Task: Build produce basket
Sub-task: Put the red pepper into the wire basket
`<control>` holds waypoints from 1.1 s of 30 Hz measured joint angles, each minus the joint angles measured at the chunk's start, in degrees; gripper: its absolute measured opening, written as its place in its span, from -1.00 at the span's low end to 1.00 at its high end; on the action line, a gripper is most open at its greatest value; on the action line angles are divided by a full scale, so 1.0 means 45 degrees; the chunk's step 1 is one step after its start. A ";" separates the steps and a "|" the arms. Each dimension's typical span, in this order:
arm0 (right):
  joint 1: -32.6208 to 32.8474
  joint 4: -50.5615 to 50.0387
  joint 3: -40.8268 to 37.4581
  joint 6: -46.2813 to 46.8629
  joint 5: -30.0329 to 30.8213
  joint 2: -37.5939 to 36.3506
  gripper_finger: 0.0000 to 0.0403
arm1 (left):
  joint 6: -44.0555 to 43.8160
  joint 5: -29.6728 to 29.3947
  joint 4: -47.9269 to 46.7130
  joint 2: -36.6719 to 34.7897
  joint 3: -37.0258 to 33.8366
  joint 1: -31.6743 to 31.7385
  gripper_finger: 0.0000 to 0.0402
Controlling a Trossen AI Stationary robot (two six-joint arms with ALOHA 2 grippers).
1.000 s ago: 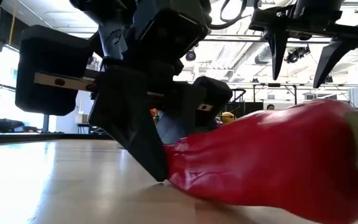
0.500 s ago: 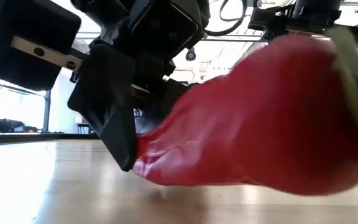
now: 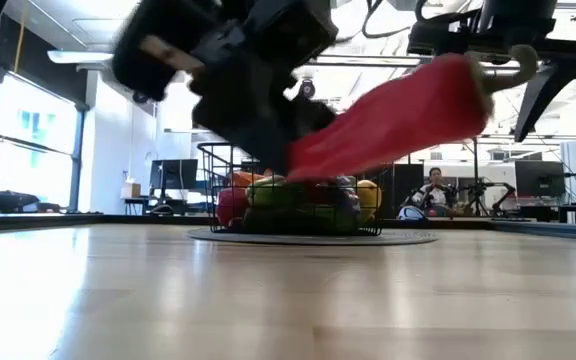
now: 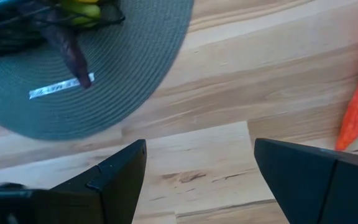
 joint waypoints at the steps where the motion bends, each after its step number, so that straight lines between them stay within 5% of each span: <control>1: 0.0000 -0.0078 0.0000 0.0103 -0.0007 0.0000 0.40 | 0.0105 -0.0402 0.0031 -0.0186 0.0003 0.0131 -0.63; 22: 0.0000 -0.2747 0.0000 0.1214 -0.1398 0.0138 0.40 | 0.1740 -0.4369 -0.1940 -0.4588 0.0009 0.4500 -0.63; 33: -0.0010 -0.3437 -0.0010 0.1352 -0.2164 0.1064 0.40 | 0.1345 -0.5799 -0.1953 -0.4895 0.0010 0.7247 -0.63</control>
